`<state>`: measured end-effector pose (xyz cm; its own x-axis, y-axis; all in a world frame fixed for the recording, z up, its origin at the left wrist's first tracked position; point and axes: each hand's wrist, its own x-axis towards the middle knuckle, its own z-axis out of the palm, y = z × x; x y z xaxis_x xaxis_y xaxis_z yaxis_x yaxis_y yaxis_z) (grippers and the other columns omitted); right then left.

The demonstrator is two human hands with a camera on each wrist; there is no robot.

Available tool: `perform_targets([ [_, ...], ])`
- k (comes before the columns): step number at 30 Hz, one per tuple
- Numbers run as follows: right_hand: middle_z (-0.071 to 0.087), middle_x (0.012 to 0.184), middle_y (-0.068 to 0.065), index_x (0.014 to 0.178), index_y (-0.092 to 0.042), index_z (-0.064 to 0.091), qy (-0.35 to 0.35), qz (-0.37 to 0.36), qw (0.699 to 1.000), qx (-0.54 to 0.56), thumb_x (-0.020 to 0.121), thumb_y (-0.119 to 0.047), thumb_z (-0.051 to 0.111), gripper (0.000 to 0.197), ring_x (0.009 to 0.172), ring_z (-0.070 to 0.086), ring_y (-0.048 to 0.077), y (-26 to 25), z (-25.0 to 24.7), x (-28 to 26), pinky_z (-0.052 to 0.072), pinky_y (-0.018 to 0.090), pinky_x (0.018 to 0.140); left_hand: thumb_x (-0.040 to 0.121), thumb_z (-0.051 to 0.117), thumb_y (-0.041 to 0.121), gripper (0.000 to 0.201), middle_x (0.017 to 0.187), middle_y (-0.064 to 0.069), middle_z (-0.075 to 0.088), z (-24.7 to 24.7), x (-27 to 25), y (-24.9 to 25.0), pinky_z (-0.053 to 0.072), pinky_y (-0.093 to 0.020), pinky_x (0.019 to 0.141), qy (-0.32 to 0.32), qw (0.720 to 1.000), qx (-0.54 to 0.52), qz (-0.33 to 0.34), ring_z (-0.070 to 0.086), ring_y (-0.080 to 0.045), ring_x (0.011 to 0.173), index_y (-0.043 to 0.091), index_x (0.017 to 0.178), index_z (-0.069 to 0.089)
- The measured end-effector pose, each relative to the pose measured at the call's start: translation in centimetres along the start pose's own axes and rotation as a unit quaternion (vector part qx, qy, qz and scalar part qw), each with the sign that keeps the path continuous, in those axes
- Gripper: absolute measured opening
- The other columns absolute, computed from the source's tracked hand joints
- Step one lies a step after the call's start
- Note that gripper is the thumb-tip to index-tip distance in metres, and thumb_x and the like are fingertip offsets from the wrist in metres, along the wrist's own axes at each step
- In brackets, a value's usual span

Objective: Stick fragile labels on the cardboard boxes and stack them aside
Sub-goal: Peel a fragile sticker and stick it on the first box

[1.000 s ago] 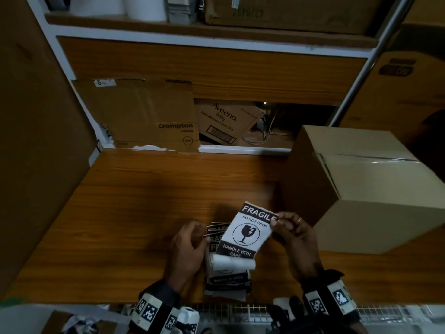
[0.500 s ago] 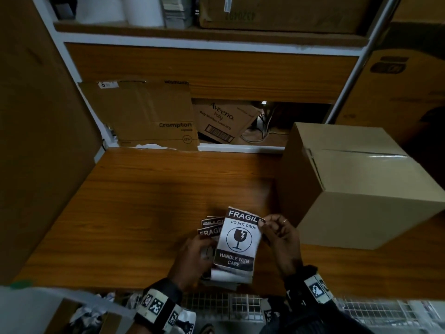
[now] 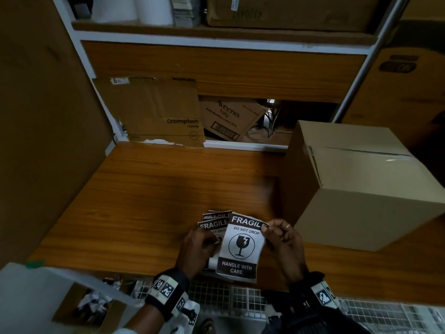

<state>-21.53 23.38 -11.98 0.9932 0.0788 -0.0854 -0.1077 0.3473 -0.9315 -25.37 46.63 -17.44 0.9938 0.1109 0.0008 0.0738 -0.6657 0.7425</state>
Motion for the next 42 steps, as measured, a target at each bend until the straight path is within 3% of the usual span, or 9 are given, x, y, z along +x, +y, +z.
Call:
perform_targets([
  [5, 0.063, 0.072, 0.012, 0.088, -0.003, 0.063, 0.027, -0.004, 0.999, 0.033, 0.084, -0.004, 0.070, 0.008, 0.068, 0.063, 0.020, -1.0, -0.8, -0.4, 0.057, 0.026, 0.061, 0.092, 0.067, 0.023, 0.012, 0.105, 0.012, 0.061, -1.8, 1.4, 0.0, 0.057, -0.036, 0.083, 0.080, 0.995, -0.030, -0.047, 0.060, -0.011, 0.099, 0.032, 0.089, 0.062],
  [9, 0.065, 0.081, 0.022, 0.091, -0.002, 0.064, 0.032, 0.000, 0.999, 0.029, 0.078, -0.012, 0.075, 0.020, 0.074, 0.066, 0.027, -1.3, -1.2, -1.0, 0.060, 0.031, 0.065, 0.091, 0.072, 0.022, 0.010, 0.110, 0.008, 0.065, -2.8, 3.0, -0.7, 0.056, -0.034, 0.090, 0.059, 0.996, -0.018, -0.068, 0.062, -0.013, 0.106, 0.029, 0.097, 0.067],
  [16, 0.070, 0.095, 0.034, 0.105, 0.011, 0.058, 0.052, -0.012, 0.998, -0.028, 0.087, 0.008, 0.066, 0.020, 0.081, 0.071, 0.035, -1.7, -1.0, -1.7, 0.063, 0.035, 0.068, 0.084, 0.080, 0.025, 0.053, 0.134, 0.001, 0.050, -3.4, 3.6, 0.6, 0.053, -0.038, 0.098, 0.067, 0.991, 0.065, -0.097, 0.053, -0.022, 0.123, 0.025, 0.132, 0.058],
  [19, 0.065, 0.094, 0.042, 0.103, 0.013, 0.057, 0.079, -0.020, 0.997, -0.008, 0.084, 0.013, 0.068, 0.022, 0.077, 0.069, 0.032, -2.0, -0.6, -2.1, 0.061, 0.034, 0.065, 0.088, 0.076, 0.024, 0.031, 0.118, 0.008, 0.062, -4.2, 2.8, 3.8, 0.059, -0.032, 0.084, 0.060, 0.996, -0.066, -0.009, 0.064, -0.012, 0.104, 0.025, 0.116, 0.064],
  [21, 0.064, 0.095, 0.044, 0.102, 0.010, 0.058, 0.081, -0.034, 0.996, -0.005, 0.081, 0.011, 0.071, 0.024, 0.079, 0.067, 0.035, -2.4, -0.5, -2.5, 0.059, 0.040, 0.069, 0.090, 0.075, 0.026, 0.020, 0.106, 0.010, 0.072, -4.7, 2.1, 6.8, 0.061, -0.030, 0.081, -0.008, 0.986, -0.168, 0.015, 0.069, -0.005, 0.094, 0.027, 0.108, 0.068],
  [28, 0.074, 0.082, 0.023, 0.099, 0.002, 0.062, 0.086, -0.083, 0.992, -0.042, 0.083, 0.007, 0.073, 0.020, 0.078, 0.073, 0.030, -4.2, -2.0, -4.4, 0.061, 0.043, 0.077, 0.087, 0.078, 0.013, 0.020, 0.098, 0.001, 0.078, -3.5, 1.2, 12.4, 0.063, -0.041, 0.077, -0.152, 0.957, -0.249, -0.003, 0.075, -0.016, 0.090, 0.021, 0.105, 0.071],
  [32, 0.074, 0.085, 0.025, 0.101, 0.001, 0.063, 0.111, -0.087, 0.989, -0.045, 0.084, 0.006, 0.074, 0.020, 0.083, 0.072, 0.033, -4.9, -4.5, -5.5, 0.058, 0.048, 0.086, 0.091, 0.071, 0.005, 0.017, 0.089, -0.008, 0.078, -3.3, -0.4, 14.2, 0.061, -0.033, 0.069, -0.153, 0.943, -0.297, -0.014, 0.073, -0.021, 0.074, 0.008, 0.108, 0.070],
  [39, 0.076, 0.087, 0.021, 0.102, 0.001, 0.064, 0.112, -0.077, 0.989, -0.065, 0.084, 0.003, 0.075, 0.021, 0.084, 0.074, 0.035, -6.9, -9.0, -8.1, 0.060, 0.051, 0.080, 0.092, 0.069, 0.004, 0.013, 0.090, -0.017, 0.078, -0.9, -3.3, 18.4, 0.058, -0.029, 0.059, -0.139, 0.932, -0.334, -0.036, 0.073, -0.025, 0.072, -0.001, 0.103, 0.071],
  [42, 0.076, 0.086, 0.020, 0.101, 0.003, 0.063, 0.101, -0.076, 0.990, -0.068, 0.085, 0.006, 0.073, 0.020, 0.083, 0.075, 0.032, -7.6, -10.7, -9.0, 0.064, 0.041, 0.072, 0.094, 0.068, 0.012, 0.018, 0.091, -0.020, 0.077, 0.3, -4.3, 19.8, 0.059, -0.033, 0.059, -0.131, 0.927, -0.349, -0.040, 0.073, -0.029, 0.073, -0.003, 0.102, 0.072],
])
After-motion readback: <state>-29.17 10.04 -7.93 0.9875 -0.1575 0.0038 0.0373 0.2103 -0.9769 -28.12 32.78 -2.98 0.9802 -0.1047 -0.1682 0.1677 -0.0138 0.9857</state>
